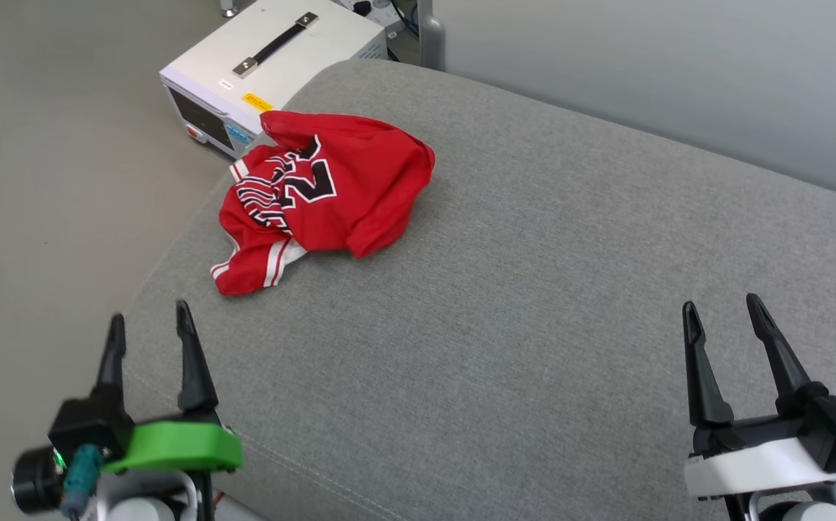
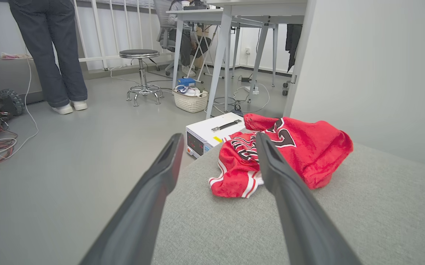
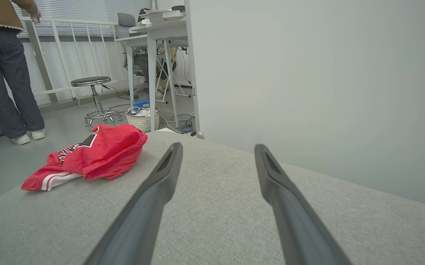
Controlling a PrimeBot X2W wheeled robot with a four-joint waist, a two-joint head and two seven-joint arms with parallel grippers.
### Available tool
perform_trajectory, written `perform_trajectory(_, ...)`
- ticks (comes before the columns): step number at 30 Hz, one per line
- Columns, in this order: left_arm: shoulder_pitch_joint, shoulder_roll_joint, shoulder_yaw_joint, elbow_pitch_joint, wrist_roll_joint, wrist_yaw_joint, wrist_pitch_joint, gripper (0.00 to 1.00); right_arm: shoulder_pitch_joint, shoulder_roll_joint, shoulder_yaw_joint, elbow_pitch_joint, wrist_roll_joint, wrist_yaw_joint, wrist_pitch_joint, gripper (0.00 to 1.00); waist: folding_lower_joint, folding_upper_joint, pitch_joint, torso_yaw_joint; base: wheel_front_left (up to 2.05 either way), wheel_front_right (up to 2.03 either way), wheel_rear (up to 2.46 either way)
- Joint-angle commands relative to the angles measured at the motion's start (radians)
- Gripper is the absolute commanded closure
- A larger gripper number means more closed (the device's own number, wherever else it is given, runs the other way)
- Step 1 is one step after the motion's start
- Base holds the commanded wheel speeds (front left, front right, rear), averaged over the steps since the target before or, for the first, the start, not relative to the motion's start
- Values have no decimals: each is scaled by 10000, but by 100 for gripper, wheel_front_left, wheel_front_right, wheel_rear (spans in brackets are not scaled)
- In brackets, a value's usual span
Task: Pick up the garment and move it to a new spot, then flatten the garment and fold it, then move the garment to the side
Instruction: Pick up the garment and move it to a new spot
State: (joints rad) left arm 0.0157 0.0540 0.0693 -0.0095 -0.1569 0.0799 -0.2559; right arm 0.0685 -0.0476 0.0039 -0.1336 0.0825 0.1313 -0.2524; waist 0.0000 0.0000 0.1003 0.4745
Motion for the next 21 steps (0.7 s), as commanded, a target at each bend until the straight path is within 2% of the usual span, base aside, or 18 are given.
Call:
perform_trajectory(1, -483, -12, 179, -12, 168, -226, -59, 0, -240, -26, 23, -87, -113, -6, -93, 0, 0, 0, 234, -209, 0, 0, 0)
perform_trajectory(4, -1283, 80, 713, 97, 192, -683, -59, 0, -480, -26, 85, -168, -272, -6, -93, 0, 0, 0, 622, -534, 0, 0, 0)
perform_trajectory(5, -2235, 276, 1258, 284, 74, -1161, -59, 0, -735, -26, 90, -253, -442, -6, -93, 0, 0, 0, 1063, -838, 0, 0, 0)
perform_trajectory(8, -3403, 371, 1939, 657, -569, -1662, -59, 0, -1001, -26, 65, -378, -649, -6, -93, 0, 0, 0, 1541, -1119, 0, 0, 0)
perform_trajectory(12, -4702, 1281, 2118, 1330, -688, -2008, -59, 0, -1350, -26, 81, -498, -832, -6, -93, 0, 0, 0, 2134, -1469, 0, 0, 0)
perform_trajectory(13, -5478, 2016, 1999, 1985, -1002, -2082, -59, 0, -1570, -26, 86, -578, -900, -6, -93, 0, 0, 0, 2487, -1687, 0, 0, 0)
perform_trajectory(17, -6379, 3184, 812, 3100, -2109, -2100, 259, 0, -1749, -26, 42, -686, -959, -6, -93, 0, 0, 0, 2869, -1893, 0, 0, 0)
perform_trajectory(19, -6769, 3798, 35, 3421, -2954, -2101, 807, 0, -1818, -26, 50, -715, -1004, -6, -93, 0, 0, 0, 3033, -1978, 0, 0, 0)
perform_trajectory(21, -7076, 4393, -883, 3662, -3898, -2102, 1783, 0, -1898, -26, 65, -740, -1046, -6, -93, 0, 0, 0, 3190, -2064, 0, 0, 0)
